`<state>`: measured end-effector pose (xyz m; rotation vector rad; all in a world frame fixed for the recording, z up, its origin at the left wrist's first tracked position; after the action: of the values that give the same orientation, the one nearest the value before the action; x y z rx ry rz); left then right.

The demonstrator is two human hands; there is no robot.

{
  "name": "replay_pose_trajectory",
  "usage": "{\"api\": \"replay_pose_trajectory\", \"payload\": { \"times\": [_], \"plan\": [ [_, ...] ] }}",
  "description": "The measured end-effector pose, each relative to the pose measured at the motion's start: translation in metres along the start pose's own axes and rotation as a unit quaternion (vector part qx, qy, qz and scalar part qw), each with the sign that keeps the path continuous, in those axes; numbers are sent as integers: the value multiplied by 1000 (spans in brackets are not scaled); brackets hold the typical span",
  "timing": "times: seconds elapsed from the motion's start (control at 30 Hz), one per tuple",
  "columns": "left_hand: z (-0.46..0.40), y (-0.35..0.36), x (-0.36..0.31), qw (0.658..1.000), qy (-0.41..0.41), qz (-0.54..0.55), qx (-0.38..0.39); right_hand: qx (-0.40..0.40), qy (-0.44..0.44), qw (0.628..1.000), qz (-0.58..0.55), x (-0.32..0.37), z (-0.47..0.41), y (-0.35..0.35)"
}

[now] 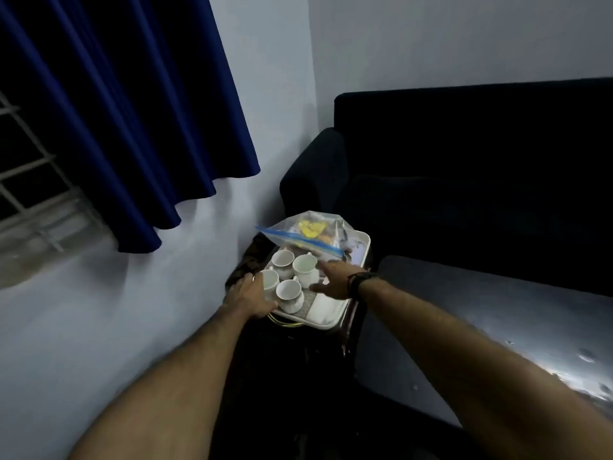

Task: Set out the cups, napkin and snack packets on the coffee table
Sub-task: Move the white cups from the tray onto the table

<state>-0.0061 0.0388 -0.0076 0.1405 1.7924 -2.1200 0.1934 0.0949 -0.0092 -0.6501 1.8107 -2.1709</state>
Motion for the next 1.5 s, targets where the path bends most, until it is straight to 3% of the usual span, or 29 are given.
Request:
{"api": "replay_pose_trajectory", "payload": {
  "times": [0.23, 0.5, 0.73, 0.93, 1.2, 1.5],
  "plan": [
    [-38, 15, 27, 999, -30, 22, 37, 29, -4, 999, -42, 42, -44, 49],
    [-79, 30, 25, 995, 22, 16, 91, 21, -2, 998, -54, 59, -69, 76],
    [-69, 33, 17, 999, 26, 4, 24, 4, 23, 996, -90, 63, -67, 81],
    [-34, 7, 3, 997, 28, 28, -64, -79, 3, 989, -122, 61, -31, 64],
    [9, -12, -85, 987, 110, 25, -112, -153, 61, 981, -100, -27, 40, 3],
    [55, 77, -245, 979, 198, 22, -34, -137, 226, 961, -82, -196, 182, 9]
  ]
}}
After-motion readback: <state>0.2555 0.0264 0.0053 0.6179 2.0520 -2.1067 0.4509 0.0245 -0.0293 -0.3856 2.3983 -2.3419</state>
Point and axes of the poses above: each hand's wrist, its own z-axis away from the middle knuckle, its own y-axis out of the palm, x = y × z, the point moved 4 cm from there along -z, towards the middle knuckle, and after that the axes turned 8 degrees about z, right-handed, at the moved point
